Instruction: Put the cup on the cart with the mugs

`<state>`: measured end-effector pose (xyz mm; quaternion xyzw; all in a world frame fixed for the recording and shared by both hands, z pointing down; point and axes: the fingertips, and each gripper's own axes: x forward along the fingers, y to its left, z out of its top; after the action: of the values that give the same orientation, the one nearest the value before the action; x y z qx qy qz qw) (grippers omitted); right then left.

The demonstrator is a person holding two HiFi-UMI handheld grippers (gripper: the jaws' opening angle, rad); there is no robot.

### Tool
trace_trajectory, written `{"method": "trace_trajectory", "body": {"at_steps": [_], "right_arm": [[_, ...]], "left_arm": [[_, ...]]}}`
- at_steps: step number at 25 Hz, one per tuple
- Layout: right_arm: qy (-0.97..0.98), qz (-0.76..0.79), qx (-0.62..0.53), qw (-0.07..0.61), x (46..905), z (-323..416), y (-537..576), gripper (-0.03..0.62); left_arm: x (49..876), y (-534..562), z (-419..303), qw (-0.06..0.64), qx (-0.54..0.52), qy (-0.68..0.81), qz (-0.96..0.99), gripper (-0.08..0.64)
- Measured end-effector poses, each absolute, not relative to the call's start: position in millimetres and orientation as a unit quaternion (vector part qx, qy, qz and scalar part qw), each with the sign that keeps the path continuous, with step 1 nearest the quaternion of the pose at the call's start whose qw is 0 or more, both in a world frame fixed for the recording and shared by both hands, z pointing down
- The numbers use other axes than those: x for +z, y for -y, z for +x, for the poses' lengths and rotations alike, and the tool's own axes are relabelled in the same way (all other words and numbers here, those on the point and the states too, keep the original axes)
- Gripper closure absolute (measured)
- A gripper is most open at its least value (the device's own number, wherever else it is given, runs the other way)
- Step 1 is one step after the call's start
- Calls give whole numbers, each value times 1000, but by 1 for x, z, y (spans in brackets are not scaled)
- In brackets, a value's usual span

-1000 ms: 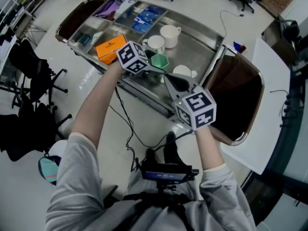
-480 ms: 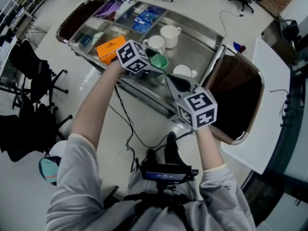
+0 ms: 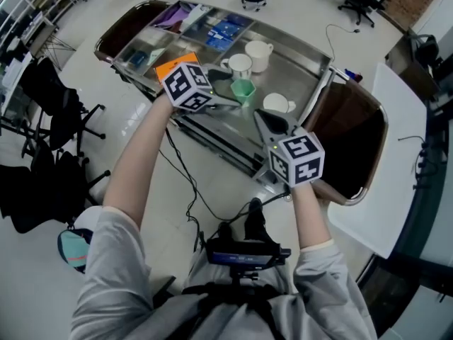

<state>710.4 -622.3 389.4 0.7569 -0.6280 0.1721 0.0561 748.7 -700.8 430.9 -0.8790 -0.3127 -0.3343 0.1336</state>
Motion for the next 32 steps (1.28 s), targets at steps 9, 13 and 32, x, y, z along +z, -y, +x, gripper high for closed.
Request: {"method": "trace_trajectory", "body": {"at_steps": [9,13,32], "right_arm": [[607,776,164,58,390,672,598,592],[594,784,170,58,399,651,582,592],[539,824,171,30,432,593,504,592]], "left_arm": [[374,687,664,134,-218,203,-945,308],[363,688,623,105,-172,116,-973,506],[434,729,439,-23,-158,-129,-979,558]]}}
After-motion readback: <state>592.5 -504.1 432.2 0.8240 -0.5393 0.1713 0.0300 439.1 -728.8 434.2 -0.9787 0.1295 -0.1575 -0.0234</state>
